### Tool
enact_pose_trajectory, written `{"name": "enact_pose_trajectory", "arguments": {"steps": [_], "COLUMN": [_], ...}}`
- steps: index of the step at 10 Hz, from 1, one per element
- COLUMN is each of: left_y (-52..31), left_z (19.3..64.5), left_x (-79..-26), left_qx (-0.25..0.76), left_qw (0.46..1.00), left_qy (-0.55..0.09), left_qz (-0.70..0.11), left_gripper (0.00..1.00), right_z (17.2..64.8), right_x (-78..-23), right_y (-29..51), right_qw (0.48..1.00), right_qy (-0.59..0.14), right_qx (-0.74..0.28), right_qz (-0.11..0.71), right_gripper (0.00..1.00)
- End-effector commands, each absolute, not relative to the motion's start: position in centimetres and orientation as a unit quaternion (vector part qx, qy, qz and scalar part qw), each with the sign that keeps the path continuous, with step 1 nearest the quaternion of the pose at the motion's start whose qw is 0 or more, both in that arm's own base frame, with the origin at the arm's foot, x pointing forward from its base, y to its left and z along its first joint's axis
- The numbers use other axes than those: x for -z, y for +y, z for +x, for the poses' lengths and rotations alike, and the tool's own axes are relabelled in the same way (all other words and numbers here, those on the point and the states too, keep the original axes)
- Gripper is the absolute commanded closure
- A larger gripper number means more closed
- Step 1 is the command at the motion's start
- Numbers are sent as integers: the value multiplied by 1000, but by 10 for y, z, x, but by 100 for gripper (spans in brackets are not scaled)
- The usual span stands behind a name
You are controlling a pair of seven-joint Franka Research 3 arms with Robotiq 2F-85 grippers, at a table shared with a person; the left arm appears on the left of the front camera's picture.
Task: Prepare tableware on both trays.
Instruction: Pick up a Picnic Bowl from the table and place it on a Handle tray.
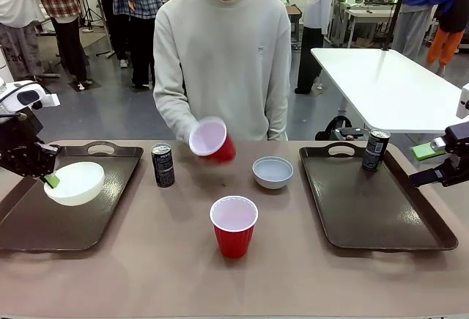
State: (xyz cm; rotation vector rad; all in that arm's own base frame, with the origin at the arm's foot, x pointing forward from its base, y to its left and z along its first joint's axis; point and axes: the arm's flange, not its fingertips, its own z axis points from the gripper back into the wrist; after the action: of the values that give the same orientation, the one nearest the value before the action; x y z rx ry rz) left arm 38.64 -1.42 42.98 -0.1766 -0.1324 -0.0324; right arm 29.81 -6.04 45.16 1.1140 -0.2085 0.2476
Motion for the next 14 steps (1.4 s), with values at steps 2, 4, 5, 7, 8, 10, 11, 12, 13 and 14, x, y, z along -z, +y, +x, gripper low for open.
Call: {"name": "enact_pose_trajectory", "arguments": {"steps": [2, 4, 5, 7, 8, 10, 11, 12, 13, 14], "left_y": [10, 27, 27, 21, 18, 8, 4, 3, 5, 6], "left_z": [400, 407, 411, 411, 410, 409, 408, 405, 399, 389], "left_x": [-414, -404, -395, -376, -365, -341, -335, -338, -348, -357], "left_qx": [19, 2, 3, 7, 9, 11, 15, 17, 24, 22], "left_qw": [995, 995, 995, 997, 997, 998, 998, 998, 997, 997], "left_qy": [-84, -98, -90, -69, -63, -48, -43, -50, -57, -59], "left_qz": [-47, -35, -37, -38, -36, -34, -35, -35, -37, -35], "left_gripper": [96, 96, 96, 96, 96, 96, 96, 96, 38, 37], "right_z": [298, 298, 298, 298, 298, 298, 298, 298, 298, 298], "right_x": [-451, -451, -451, -451, -451, -451, -451, -451, -451, -451], "right_y": [-62, -62, -62, -62, -62, -62, -62, -62, -62, -62], "right_qw": [835, 835, 835, 835, 835, 835, 835, 835, 835, 835], "right_qy": [-102, -102, -102, -102, -102, -102, -102, -102, -102, -102], "right_qx": [-120, -120, -120, -120, -120, -120, -120, -120, -120, -120], "right_qz": [528, 528, 528, 528, 528, 528, 528, 528, 528, 528], "right_gripper": [0, 0, 0, 0, 0, 0, 0, 0, 0, 0]}}
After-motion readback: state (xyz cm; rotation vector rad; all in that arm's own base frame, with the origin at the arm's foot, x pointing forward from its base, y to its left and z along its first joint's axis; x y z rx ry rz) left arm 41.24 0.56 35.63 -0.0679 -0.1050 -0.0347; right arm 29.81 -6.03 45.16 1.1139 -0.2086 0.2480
